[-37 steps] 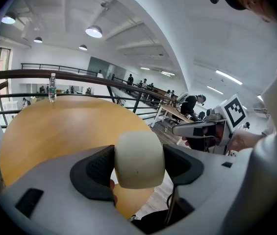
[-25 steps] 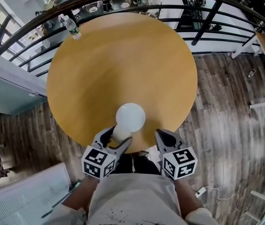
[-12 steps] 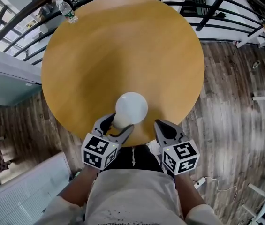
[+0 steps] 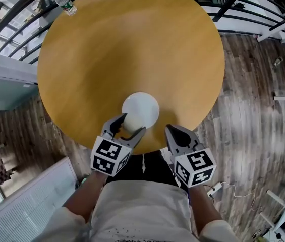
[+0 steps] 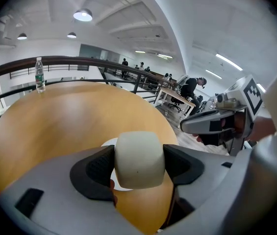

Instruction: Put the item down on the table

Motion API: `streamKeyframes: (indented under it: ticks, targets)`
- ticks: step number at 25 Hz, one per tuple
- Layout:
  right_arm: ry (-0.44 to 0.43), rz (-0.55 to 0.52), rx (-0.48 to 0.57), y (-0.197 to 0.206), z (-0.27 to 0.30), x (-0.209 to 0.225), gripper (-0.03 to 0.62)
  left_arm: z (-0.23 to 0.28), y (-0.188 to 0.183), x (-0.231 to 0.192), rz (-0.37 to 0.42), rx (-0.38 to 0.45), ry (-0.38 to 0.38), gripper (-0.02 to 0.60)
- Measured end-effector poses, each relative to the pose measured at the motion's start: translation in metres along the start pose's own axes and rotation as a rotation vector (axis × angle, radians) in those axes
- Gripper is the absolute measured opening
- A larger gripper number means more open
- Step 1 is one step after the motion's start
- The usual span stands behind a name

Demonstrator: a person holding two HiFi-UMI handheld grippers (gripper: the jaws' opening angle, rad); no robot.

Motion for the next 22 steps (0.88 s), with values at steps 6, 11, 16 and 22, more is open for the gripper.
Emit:
streamKeyframes:
  ticks: [6, 11, 16, 22]
  targets:
    - [0.011, 0.019, -0.016, 0.008, 0.004, 0.006, 0.025, 0.021, 0.006, -0.011, 0.017, -0.044, 0.0, 0.325]
    - [0.019, 0.047, -0.031, 0.018, 0.008, 0.01, 0.025, 0.04, 0.012, -0.019, 0.059, -0.097, -0.011, 0.325]
    - [0.024, 0.063, -0.042, 0.023, 0.008, 0.015, 0.025, 0.054, 0.018, -0.022, 0.077, -0.144, -0.002, 0.324]
    - [0.029, 0.078, -0.055, 0.028, 0.01, 0.022, 0.025, 0.068, 0.025, -0.029, 0.112, -0.21, -0.023, 0.325]
Point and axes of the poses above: the fingertips, and each gripper's own axes: z forward along the fingers, x to its right, y out of its underside, the point moved 1 cm from there along -z, backward along the fingers, and after that the axes turned 5 degrees about y, right-handed, at the moved point
